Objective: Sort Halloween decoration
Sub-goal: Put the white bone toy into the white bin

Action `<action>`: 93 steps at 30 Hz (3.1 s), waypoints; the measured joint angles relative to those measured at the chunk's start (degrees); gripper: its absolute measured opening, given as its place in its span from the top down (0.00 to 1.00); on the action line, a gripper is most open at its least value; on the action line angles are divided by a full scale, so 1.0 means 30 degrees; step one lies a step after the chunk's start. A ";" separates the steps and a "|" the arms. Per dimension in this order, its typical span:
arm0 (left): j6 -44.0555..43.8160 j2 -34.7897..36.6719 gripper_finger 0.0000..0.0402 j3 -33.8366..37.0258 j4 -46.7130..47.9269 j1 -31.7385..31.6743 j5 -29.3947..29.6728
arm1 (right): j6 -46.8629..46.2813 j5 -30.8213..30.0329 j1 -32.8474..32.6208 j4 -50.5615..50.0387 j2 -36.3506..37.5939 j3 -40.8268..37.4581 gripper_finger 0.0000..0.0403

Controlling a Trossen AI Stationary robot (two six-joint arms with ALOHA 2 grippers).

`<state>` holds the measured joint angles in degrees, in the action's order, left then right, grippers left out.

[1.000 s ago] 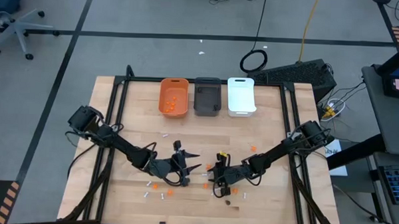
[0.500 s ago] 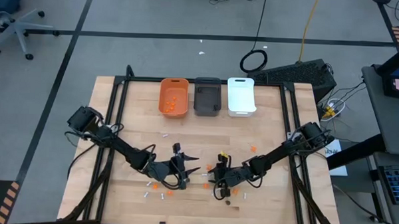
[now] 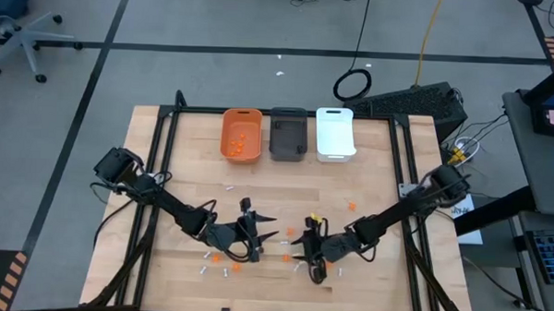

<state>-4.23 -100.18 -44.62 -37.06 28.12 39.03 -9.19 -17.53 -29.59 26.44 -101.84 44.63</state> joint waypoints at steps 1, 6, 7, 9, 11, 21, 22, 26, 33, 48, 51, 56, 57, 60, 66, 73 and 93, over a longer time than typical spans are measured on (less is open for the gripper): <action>0.0000 0.0000 0.58 -0.0007 -0.0007 -0.0050 0.0014 | 0.0127 -0.0286 -0.0103 -0.0353 0.0252 0.0004 0.58; -0.0016 0.0000 0.58 -0.0007 -0.0058 -0.0293 0.0080 | 0.0690 -0.1814 -0.0702 0.1558 0.0156 -0.0983 0.58; -0.0116 0.0000 0.58 -0.0007 -0.0056 -0.0344 0.0087 | 0.0578 -0.2050 -0.0802 0.2563 -0.0100 -0.1277 0.58; -0.0465 0.0000 0.58 -0.0007 -0.0044 -0.0389 0.0103 | 0.0369 -0.2204 -0.0972 0.4393 -0.0511 -0.1843 0.58; -0.0495 0.0000 0.58 -0.0007 -0.0044 -0.0393 0.0116 | 0.0246 -0.2579 -0.1105 0.6090 -0.0986 -0.2155 0.58; -0.0860 0.0000 0.58 -0.0007 0.0044 -0.0385 0.0138 | -0.1116 -0.3096 -0.1292 0.7099 -0.3152 -0.2305 0.58; -0.0860 0.0000 0.58 -0.0007 0.0044 -0.0385 0.0138 | -0.1150 -0.3055 -0.1286 0.7278 -0.3290 -0.2305 0.58; -0.0970 0.0000 0.58 -0.0007 0.0102 -0.0385 0.0138 | -0.1282 -0.1978 -0.1371 0.7738 -0.3355 -0.2305 0.58; -0.0969 0.0000 0.58 -0.0007 0.0122 -0.0364 0.0138 | -0.1639 -0.1017 -0.2160 0.6607 -0.2514 -0.2291 0.58; -0.0822 0.0000 0.58 -0.0007 0.0175 -0.0384 0.0138 | -0.3088 -0.1054 -0.2444 0.4179 -0.2431 -0.2261 0.63; -0.0725 0.0000 0.58 -0.0007 0.0175 -0.0385 0.0138 | -0.3074 -0.1119 -0.2437 0.3876 -0.2419 -0.2254 0.70; -0.0334 0.0000 0.58 -0.0007 0.0168 -0.0385 0.0138 | -0.3007 -0.1221 -0.2415 0.3461 -0.2419 -0.2254 0.83; -0.0335 0.0000 0.58 -0.0007 0.0168 -0.0385 0.0138 | -0.2998 -0.1225 -0.2415 0.3461 -0.2444 -0.2254 0.86; -0.0424 0.0000 0.58 -0.0007 0.0168 -0.0385 0.0138 | -0.2689 -0.1238 -0.2415 0.3484 -0.2578 -0.2254 0.93; -0.0257 0.0000 0.58 -0.0007 0.0168 -0.0385 0.0138 | -0.1867 -0.1946 -0.2361 0.3361 -0.2751 -0.2254 0.98; 0.0054 0.0000 0.58 -0.0007 0.0168 -0.0460 0.0189 | -0.0050 -0.1921 -0.2108 0.4225 -0.2798 -0.2276 0.99; 0.0100 0.0000 0.58 -0.0007 0.0163 -0.0597 0.0226 | 0.1582 -0.1227 -0.1531 0.0100 0.1578 -0.2312 1.00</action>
<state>-3.93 -100.18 -44.64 -36.57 26.33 39.70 -4.45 -21.21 -34.19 26.74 -97.11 37.69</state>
